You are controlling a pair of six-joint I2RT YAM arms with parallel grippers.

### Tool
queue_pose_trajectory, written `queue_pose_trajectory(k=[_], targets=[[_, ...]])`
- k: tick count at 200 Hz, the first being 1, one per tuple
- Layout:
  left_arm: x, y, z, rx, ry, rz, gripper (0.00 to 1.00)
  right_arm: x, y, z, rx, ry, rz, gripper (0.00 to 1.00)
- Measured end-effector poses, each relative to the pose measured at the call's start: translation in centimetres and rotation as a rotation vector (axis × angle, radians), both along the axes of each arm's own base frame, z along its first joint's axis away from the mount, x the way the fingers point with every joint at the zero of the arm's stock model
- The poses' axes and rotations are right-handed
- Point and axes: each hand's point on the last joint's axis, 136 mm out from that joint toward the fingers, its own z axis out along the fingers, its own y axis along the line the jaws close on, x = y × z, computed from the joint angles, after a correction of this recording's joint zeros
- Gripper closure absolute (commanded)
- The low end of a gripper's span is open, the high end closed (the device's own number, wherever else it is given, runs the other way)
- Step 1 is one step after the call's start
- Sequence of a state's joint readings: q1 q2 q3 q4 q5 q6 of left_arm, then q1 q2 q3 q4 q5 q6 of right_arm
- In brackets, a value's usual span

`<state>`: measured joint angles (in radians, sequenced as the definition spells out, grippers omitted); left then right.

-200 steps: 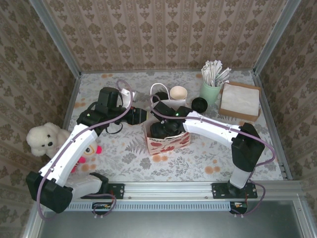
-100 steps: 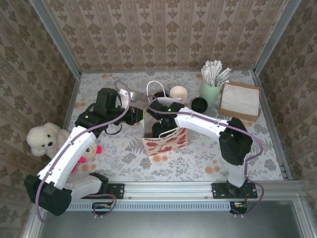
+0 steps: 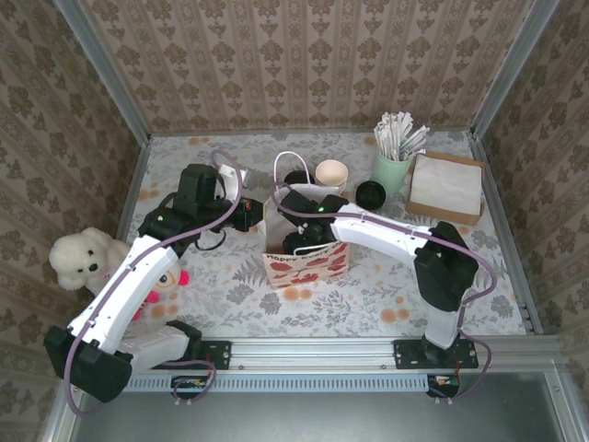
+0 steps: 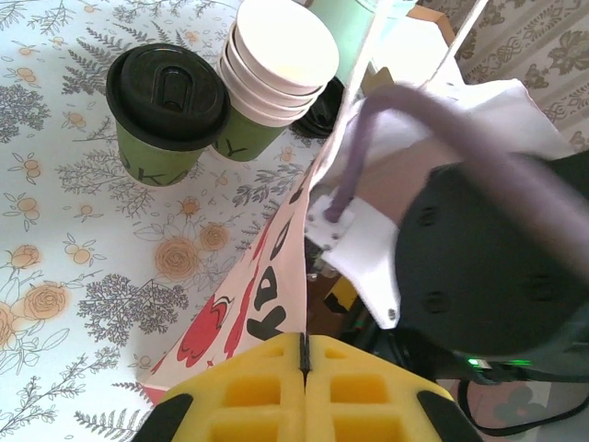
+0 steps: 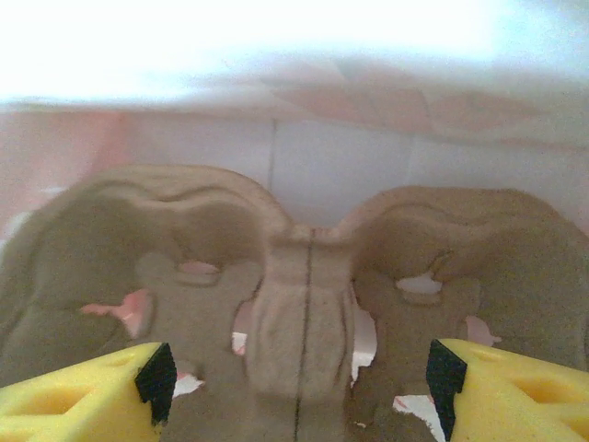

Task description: Pack the takeout coffee

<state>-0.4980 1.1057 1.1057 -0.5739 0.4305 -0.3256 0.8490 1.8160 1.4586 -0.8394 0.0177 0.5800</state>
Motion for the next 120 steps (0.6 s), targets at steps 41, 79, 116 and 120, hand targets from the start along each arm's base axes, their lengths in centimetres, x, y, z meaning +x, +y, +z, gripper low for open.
queue_pose_trajectory(k=[41,79,116,120], targets=[[0.3,0.2,0.0,0.002,0.001,0.024,1.00,-0.3,0.5,1.7,0.040,-0.070,0.182,0.50],[0.8,0.7,-0.1,0.023,-0.015,0.058,1.00,-1.2,0.6,1.4,0.012,-0.069,0.376,0.75],[0.8,0.8,0.0,0.025,-0.018,0.062,1.00,-1.8,0.4,-1.0,-0.054,-0.023,0.509,0.90],[0.8,0.8,0.0,0.025,-0.018,0.062,1.00,-1.8,0.4,-1.2,-0.061,-0.018,0.518,0.91]])
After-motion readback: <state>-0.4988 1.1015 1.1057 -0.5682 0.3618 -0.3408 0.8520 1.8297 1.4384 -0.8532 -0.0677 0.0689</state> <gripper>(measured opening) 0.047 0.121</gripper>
